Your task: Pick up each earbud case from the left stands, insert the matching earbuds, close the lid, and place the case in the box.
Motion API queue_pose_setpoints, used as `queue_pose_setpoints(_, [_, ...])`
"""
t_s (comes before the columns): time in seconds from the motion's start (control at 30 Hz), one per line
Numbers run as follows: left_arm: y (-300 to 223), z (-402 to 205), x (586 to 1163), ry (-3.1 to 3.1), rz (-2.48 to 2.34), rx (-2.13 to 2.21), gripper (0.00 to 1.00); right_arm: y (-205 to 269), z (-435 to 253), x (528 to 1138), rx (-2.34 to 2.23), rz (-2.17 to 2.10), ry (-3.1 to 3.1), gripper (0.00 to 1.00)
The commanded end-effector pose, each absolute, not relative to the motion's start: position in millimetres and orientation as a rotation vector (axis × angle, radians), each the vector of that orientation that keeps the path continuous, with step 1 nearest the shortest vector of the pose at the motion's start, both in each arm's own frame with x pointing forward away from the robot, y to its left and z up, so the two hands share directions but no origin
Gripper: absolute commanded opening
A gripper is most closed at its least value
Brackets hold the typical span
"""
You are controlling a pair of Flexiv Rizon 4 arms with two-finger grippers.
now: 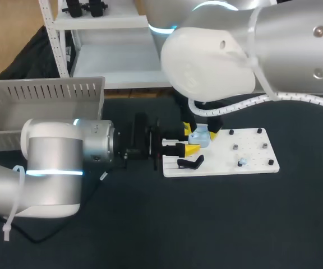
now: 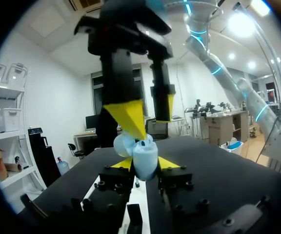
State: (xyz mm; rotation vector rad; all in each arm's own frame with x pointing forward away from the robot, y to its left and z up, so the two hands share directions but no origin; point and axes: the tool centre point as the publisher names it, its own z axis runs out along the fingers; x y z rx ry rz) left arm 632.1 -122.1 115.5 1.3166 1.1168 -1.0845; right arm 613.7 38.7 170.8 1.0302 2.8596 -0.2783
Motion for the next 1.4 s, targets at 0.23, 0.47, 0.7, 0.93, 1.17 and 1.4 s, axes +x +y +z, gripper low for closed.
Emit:
queue_pose_setpoints(0.23, [-122,115,632,1.117,-1.083,1.316,0.00,-10,176,579,0.859,-0.024,2.813,0.46])
queue_pose_setpoints(0.47, [-122,115,632,1.117,-1.083,1.316,0.00,-36,176,579,0.788,0.022,2.743,0.43])
queue_pose_setpoints(0.7, [-122,115,632,1.117,-1.083,1.316,0.00,-46,155,579,0.702,0.052,2.785,0.47])
queue_pose_setpoints(0.93, [-122,115,632,1.117,-1.083,1.316,0.00,-49,123,584,0.599,0.080,2.791,0.47])
queue_pose_setpoints(1.17, [-122,115,632,1.117,-1.083,1.316,0.00,-50,93,596,0.506,0.111,2.737,0.42])
queue_pose_setpoints(1.4, [-122,115,632,1.117,-1.083,1.316,0.00,-62,75,608,0.496,0.156,2.701,0.39])
